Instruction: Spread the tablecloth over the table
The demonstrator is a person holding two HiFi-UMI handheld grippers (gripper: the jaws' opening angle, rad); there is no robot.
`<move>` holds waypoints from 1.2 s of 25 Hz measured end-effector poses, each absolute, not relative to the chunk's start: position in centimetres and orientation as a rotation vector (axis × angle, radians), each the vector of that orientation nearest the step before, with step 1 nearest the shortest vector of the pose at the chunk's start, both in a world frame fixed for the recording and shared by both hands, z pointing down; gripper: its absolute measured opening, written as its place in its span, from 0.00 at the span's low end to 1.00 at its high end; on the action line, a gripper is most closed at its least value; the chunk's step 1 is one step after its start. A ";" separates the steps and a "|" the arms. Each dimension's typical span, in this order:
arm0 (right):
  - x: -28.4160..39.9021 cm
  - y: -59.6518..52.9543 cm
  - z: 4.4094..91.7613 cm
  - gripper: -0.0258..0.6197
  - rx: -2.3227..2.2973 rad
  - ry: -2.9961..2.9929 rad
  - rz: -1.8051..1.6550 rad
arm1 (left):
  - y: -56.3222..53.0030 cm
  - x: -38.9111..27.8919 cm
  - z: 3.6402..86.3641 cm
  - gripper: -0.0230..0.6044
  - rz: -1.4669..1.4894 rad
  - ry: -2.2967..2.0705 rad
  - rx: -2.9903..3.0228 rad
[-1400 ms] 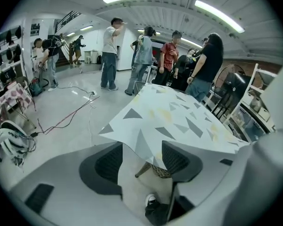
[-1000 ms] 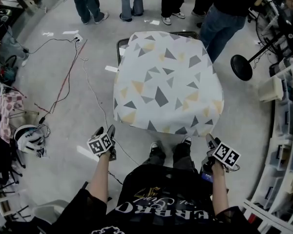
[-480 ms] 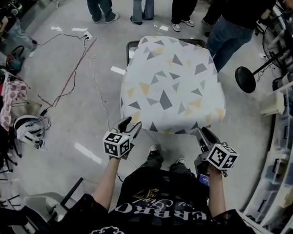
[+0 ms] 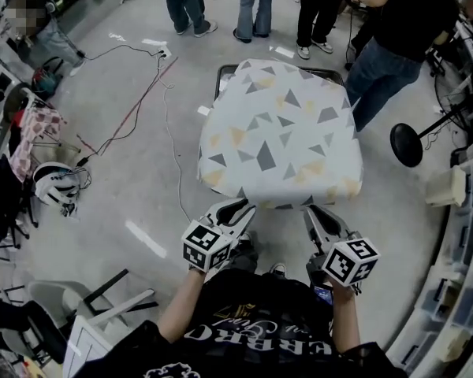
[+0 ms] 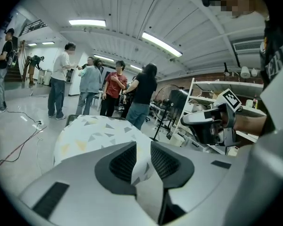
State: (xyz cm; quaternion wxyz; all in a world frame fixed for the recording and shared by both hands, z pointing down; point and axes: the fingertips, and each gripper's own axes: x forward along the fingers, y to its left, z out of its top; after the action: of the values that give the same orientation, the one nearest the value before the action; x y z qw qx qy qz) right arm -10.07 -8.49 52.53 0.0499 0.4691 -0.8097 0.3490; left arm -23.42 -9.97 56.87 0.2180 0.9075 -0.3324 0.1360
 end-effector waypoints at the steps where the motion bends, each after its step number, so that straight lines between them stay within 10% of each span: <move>1: -9.8 -7.9 52.1 0.11 1.405 -2.490 1.066 | -9.0 -22.5 56.2 0.20 0.371 -0.919 2.515; 30: -6.5 5.4 47.4 0.06 0.964 -2.733 0.896 | 6.6 -10.7 47.4 0.09 0.252 -0.966 2.648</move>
State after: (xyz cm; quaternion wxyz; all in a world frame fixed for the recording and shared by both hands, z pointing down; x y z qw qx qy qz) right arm -6.55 5.44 47.39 0.0539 0.3174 -0.8996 0.2949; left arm -10.71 6.63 47.41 0.1551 0.9243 -0.3373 0.0880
